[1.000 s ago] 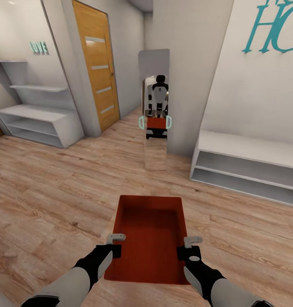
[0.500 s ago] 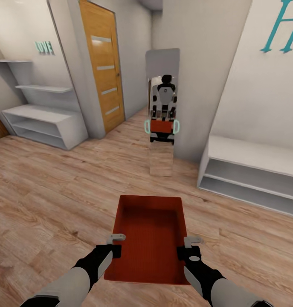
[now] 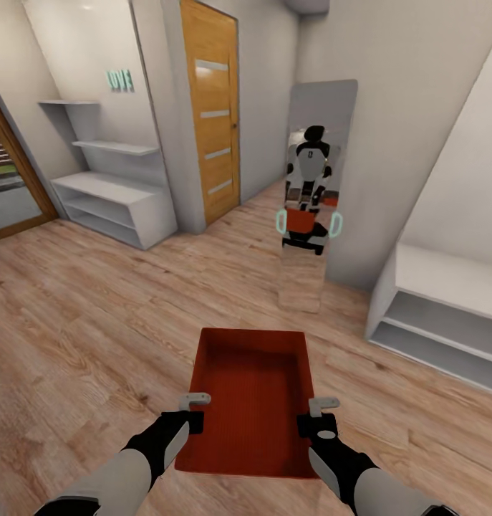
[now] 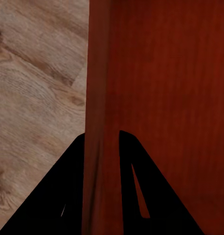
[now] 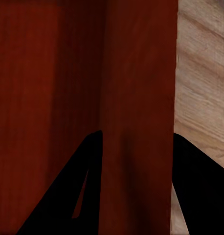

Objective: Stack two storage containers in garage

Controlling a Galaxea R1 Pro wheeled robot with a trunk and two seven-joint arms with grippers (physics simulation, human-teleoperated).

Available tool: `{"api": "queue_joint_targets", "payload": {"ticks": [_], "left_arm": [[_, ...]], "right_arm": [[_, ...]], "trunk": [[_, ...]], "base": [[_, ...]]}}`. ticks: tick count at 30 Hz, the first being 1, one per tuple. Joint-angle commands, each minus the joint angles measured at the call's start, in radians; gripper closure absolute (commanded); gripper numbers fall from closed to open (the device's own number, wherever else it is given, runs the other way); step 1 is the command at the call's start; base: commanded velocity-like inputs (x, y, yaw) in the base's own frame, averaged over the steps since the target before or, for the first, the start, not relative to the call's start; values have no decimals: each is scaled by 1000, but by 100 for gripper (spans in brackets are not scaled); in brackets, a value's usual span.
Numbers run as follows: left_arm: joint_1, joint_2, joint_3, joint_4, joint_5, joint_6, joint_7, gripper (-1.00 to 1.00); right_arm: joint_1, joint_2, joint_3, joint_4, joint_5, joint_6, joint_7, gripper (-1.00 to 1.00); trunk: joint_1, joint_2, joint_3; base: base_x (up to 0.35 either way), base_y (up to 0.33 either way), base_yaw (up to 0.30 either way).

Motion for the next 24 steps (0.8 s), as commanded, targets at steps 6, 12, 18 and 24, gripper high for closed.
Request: {"api": "queue_joint_targets", "payload": {"ticks": [6, 12, 18, 24], "left_arm": [[-1, 4, -10, -4, -19, 7, 10, 100], [-1, 4, -10, -4, -19, 7, 10, 100], [-1, 4, -10, -4, -19, 7, 10, 100], [-1, 4, -10, -4, -19, 7, 10, 100]], "right_arm": [[-1, -3, 16, 18, -20, -4, -7, 100], [-1, -2, 16, 18, -20, -4, -8, 100], [-1, -3, 16, 18, -20, -4, -7, 100], [-1, -3, 16, 18, -20, -3, -8, 100]], "trunk": [[1, -1, -1], [1, -1, -1], [1, -1, -1], [1, -1, -1]], "base": [[323, 0, 248], [323, 0, 37], [323, 0, 2], [323, 0, 0]]}}
